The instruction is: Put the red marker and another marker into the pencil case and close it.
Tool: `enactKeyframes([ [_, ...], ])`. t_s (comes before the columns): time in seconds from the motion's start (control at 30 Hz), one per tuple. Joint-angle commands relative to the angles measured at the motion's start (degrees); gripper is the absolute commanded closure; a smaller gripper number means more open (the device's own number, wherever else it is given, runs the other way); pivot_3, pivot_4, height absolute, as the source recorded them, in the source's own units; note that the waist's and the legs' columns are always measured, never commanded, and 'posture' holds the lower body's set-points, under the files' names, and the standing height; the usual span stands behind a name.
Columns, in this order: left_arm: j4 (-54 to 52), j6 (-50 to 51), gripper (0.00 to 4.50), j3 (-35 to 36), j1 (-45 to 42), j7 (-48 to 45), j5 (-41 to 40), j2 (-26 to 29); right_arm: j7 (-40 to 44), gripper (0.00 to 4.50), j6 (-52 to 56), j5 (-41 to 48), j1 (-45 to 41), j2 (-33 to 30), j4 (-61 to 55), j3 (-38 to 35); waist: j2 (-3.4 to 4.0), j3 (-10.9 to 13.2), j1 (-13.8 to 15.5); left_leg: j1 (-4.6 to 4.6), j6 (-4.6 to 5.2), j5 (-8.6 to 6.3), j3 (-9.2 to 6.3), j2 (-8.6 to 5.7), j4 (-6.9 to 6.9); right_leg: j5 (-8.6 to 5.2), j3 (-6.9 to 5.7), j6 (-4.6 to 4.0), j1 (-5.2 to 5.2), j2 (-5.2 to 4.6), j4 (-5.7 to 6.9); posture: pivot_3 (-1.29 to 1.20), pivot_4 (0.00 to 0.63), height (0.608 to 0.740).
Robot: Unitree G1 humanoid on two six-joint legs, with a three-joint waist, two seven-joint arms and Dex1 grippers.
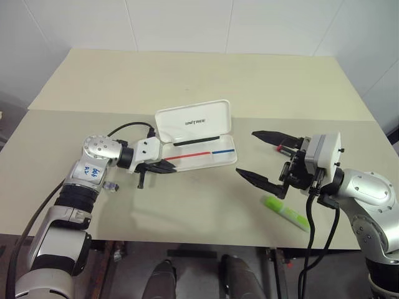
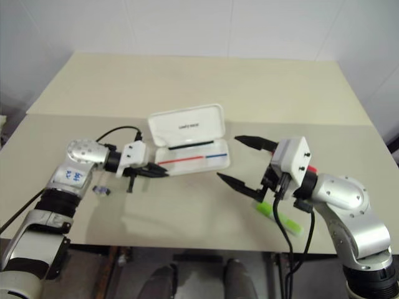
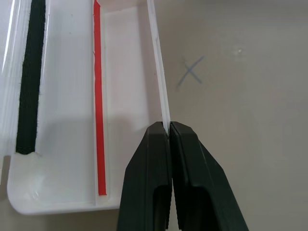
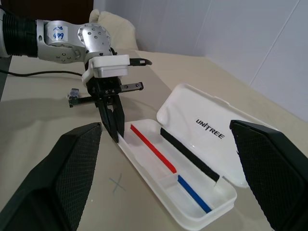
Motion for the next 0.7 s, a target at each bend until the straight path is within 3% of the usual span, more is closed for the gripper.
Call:
enactKeyframes([
  [0.03, -8.9, 4.0, 4.47, -0.2, 1.4, -0.8, -2.3, 0.1, 0.3, 0.00, 0.2, 1.5, 0.6, -0.8, -1.1, -2.5, 0.00, 0.0, 0.0, 0.00, 0.00, 0.00, 0.00, 0.00, 0.00, 0.00, 0.00, 0.00, 0.00, 0.00, -0.01, 0.00, 0.150, 0.740],
  [0.33, -20.4, 13.9, 4.47, -3.0, 6.9, 0.1, -2.7, -0.8, -0.5, 0.00, 1.6, 2.8, 2.9, -1.5, -3.7, -3.9, 0.00, 0.0, 0.0, 0.03, 0.00, 0.00, 0.00, 0.00, 0.03, 0.00, 0.00, -0.01, 0.00, 0.00, 0.05, 0.00, 0.150, 0.740],
  [0.7, -21.1, 16.7, 4.47, -6.2, 6.5, -0.3, -1.3, -1.2, -2.4, 0.00, 3.1, 3.3, 4.9, -1.6, -6.6, -5.7, 0.00, 0.0, 0.0, 0.03, 0.00, 0.00, 0.00, 0.00, 0.03, -0.01, 0.00, -0.02, 0.00, 0.00, 0.03, 0.00, 0.150, 0.740],
])
